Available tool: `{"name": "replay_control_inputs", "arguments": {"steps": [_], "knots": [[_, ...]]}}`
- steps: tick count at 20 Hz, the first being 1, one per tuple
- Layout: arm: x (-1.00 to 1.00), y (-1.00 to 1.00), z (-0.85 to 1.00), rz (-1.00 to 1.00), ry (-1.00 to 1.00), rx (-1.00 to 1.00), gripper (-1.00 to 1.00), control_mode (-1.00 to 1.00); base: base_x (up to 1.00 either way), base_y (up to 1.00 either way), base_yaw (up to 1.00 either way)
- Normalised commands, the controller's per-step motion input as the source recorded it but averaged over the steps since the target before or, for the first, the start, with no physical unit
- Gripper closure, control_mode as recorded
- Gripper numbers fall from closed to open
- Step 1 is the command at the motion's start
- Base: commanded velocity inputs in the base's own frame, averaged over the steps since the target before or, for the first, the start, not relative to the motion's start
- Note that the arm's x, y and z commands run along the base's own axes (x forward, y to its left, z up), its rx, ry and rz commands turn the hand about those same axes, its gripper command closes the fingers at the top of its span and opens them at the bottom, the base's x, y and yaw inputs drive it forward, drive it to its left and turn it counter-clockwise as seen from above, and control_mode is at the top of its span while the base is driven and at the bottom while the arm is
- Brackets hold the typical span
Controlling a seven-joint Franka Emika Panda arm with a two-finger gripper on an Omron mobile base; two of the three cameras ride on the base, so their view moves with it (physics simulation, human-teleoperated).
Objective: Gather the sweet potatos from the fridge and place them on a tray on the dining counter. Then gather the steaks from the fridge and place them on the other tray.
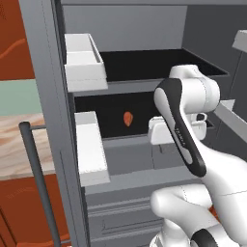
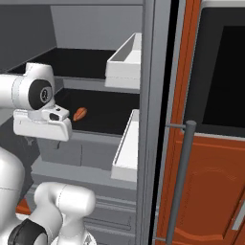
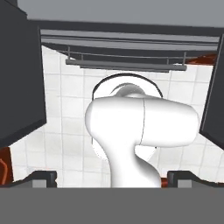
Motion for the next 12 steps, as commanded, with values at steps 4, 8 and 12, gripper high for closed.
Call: {"name": "replay_control_inputs", "arguments": {"steps": [4, 8, 12], "knots": [[0.0, 0.0, 0.0, 0.0, 0.0, 0.0, -1.0, 1.0, 0.02, 0.04, 0.13], [0.0, 0.02, -0.08, 0.04, -0.25, 0.0, -1.0, -1.0, 0.0, 0.0, 0.0], [0.0, 0.0, 0.04, 0.01, -0.58, 0.01, -1.0, -1.0, 0.0, 0.0, 0.0]]}}
